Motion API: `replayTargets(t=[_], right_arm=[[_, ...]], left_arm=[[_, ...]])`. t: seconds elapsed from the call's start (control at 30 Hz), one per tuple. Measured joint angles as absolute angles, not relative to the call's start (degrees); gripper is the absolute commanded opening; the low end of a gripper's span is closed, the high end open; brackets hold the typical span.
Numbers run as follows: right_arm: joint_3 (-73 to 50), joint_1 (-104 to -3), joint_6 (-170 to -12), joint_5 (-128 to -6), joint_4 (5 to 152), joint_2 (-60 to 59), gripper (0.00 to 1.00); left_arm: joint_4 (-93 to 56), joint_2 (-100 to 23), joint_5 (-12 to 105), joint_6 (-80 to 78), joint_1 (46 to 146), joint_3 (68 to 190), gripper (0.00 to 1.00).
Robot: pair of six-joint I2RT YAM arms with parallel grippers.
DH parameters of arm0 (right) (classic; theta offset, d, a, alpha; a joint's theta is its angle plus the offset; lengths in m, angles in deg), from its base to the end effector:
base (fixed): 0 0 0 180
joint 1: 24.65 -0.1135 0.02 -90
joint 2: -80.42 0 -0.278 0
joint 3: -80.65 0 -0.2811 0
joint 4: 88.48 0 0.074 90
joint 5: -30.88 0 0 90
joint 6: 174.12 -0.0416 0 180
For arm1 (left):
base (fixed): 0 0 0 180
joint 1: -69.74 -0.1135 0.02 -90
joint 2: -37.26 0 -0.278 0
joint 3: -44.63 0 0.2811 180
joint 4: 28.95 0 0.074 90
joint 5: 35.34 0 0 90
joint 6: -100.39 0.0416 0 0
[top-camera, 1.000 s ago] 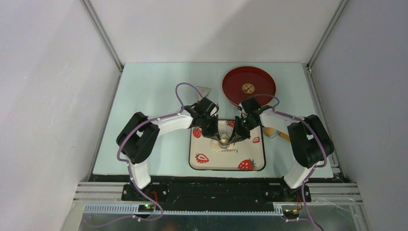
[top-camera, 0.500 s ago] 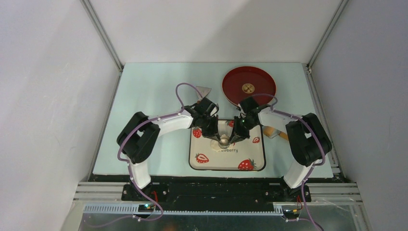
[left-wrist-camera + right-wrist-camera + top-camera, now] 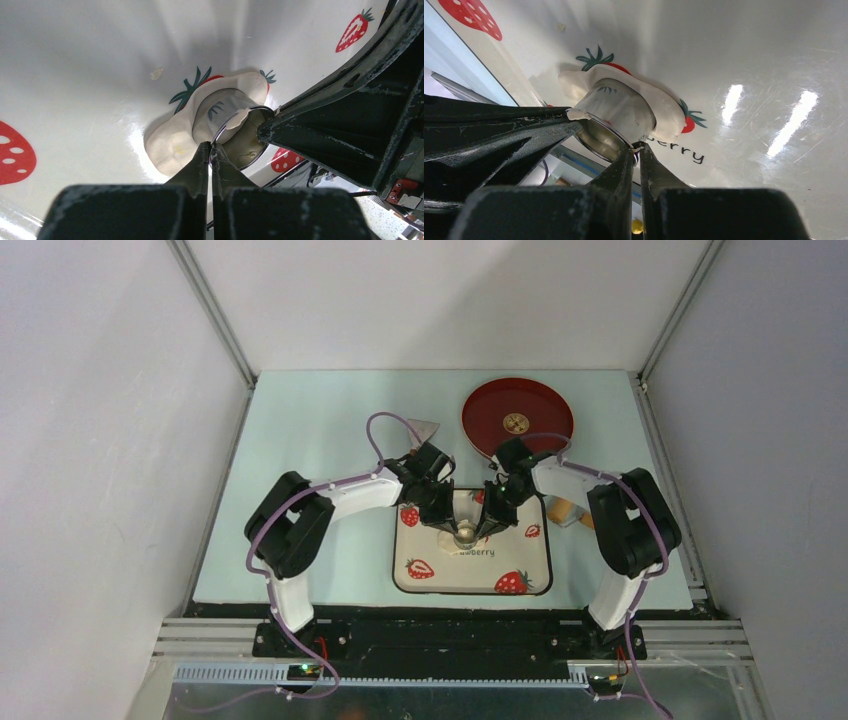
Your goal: Roll out the dumpling wrappers from the dough
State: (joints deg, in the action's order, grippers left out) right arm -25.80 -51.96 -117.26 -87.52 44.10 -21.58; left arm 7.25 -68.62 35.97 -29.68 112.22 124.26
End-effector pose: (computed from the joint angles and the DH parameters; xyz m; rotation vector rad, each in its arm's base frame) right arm 0.3036 0.1791 0.1443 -0.0583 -2.9864 -0.8390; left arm 0.2865 -0.2804 0.1560 0.1767 2.8761 -0.8217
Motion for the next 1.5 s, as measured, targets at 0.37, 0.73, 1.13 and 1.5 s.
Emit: replayTargets(t=[0.37, 0.73, 1.13, 1.5], right_arm=[[-25.3, -51.96, -116.65, -87.79, 43.4, -22.08, 0.0], [-24.73, -51.35, -116.02, -89.69, 42.77, -23.3, 0.0], [-24.86, -50.41, -115.36, -91.79, 42.79, -24.11, 0.0], [-26.94, -48.88, -115.41, -95.33, 45.15, -25.16, 0.0]], left_arm=[[7.25, -68.84, 35.99, -29.59, 112.26, 124.24, 0.0], [7.14, -69.12, 35.81, -29.53, 112.29, 124.24, 0.0], [6.79, -69.47, 35.27, -29.0, 112.26, 124.13, 0.0], [6.53, -69.85, 34.87, -29.0, 112.24, 124.04, 0.0]])
